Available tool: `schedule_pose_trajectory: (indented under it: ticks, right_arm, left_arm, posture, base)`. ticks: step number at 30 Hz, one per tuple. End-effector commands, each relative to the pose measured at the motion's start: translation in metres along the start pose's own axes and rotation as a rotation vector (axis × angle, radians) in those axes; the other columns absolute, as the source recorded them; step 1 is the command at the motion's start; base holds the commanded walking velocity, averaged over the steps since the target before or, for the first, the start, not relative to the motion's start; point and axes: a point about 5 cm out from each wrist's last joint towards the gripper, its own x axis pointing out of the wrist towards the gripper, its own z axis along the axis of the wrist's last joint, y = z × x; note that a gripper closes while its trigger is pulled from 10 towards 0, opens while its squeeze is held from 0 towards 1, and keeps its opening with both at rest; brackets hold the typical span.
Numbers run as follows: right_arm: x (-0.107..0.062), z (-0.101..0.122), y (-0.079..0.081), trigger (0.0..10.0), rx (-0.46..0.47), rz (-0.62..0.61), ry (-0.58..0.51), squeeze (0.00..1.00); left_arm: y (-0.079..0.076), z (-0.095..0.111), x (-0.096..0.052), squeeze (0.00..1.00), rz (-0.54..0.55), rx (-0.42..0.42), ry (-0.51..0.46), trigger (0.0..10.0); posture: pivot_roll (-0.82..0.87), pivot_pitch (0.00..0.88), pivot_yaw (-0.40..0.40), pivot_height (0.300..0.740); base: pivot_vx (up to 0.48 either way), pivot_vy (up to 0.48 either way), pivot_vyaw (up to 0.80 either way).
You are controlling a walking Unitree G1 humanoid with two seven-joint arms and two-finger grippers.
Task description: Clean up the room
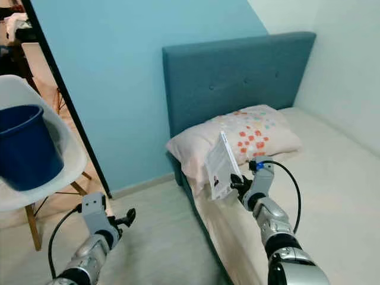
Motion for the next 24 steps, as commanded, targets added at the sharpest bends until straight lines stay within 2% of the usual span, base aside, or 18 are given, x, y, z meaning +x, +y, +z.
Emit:
schedule_pose_trajectory:
  ticks: [1,8,10,12,18,24]
  right_arm:
    - [-0.001,0.011,-0.007,10.0,0.007,-0.018,-0.034,0.00]
    - [-0.002,0.010,-0.010,10.0,0.048,-0.023,-0.023,0.00]
    - [-0.003,0.012,-0.013,10.0,0.098,-0.032,-0.030,0.00]
    - [-0.003,0.012,-0.013,10.0,0.107,-0.034,-0.030,0.00]
    - [-0.004,0.008,-0.016,10.0,0.121,-0.046,0.004,0.00]
    - [-0.008,-0.004,-0.019,10.0,0.138,-0.054,0.079,0.00]
  left_arm:
    - [0.000,-0.002,0.000,0.00,0.000,0.001,0.010,10.0]
    - [-0.001,-0.002,0.000,0.00,0.000,-0.002,0.010,10.0]
    - [-0.002,-0.001,0.001,0.00,0.000,-0.003,0.008,10.0]
    - [-0.002,-0.001,0.001,0.00,0.001,-0.003,0.008,10.0]
    - [-0.002,-0.001,0.001,0.00,0.015,-0.013,0.024,10.0]
    - [-0.005,-0.004,0.001,0.00,-0.005,-0.014,0.038,10.0]
  posture:
    - [-0.05,0.000,-0.020,0.740]
    - [-0.05,0.000,-0.021,0.740]
    - [-0.05,0.000,-0.020,0.740]
    - [-0.05,0.000,-0.020,0.740]
    - [-0.05,0.000,-0.024,0.740]
    - [-0.05,0.000,-0.028,0.740]
  base:
    - [0.401,0.000,0.00]
    - [0.406,0.000,0.00]
    - [0.405,0.000,0.00]
    - [0.405,0.000,0.00]
    - [0.000,0.000,0.00]
    - [0.000,-0.480,0.00]
